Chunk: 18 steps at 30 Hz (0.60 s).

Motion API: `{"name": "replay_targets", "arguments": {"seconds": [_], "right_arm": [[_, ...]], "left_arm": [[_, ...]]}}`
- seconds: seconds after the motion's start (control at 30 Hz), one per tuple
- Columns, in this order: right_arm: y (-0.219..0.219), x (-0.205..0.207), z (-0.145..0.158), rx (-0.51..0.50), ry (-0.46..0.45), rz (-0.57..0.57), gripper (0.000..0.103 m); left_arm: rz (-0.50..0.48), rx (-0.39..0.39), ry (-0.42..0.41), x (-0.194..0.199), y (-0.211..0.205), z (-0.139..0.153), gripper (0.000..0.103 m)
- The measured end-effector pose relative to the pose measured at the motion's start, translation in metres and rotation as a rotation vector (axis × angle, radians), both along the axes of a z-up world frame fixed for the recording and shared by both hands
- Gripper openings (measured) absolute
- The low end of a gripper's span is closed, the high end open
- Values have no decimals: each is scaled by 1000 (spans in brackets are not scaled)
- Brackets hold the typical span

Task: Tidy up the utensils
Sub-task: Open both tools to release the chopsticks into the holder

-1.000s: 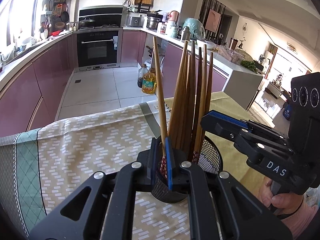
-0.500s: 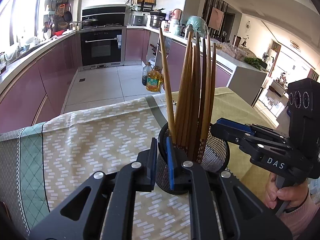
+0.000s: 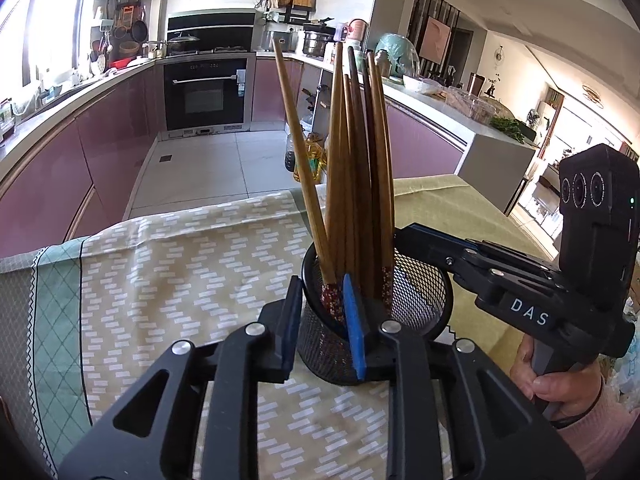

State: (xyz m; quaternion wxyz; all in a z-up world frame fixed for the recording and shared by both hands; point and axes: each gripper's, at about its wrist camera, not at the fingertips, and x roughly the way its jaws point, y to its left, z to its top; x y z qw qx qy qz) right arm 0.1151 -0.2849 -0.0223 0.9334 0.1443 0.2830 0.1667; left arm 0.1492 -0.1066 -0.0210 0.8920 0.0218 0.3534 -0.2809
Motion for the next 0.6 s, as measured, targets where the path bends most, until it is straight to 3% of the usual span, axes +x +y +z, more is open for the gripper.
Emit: {"name": "replay_targets", "arguments": {"seconds": [0.4, 0.6], "right_arm": [[0, 5, -1, 8, -5, -7, 9], [2, -4, 3, -14, -11, -24, 16]], "left_arm": [[14, -8, -7, 4, -1, 0, 22], [21, -11, -26, 1, 1, 1, 22]]}}
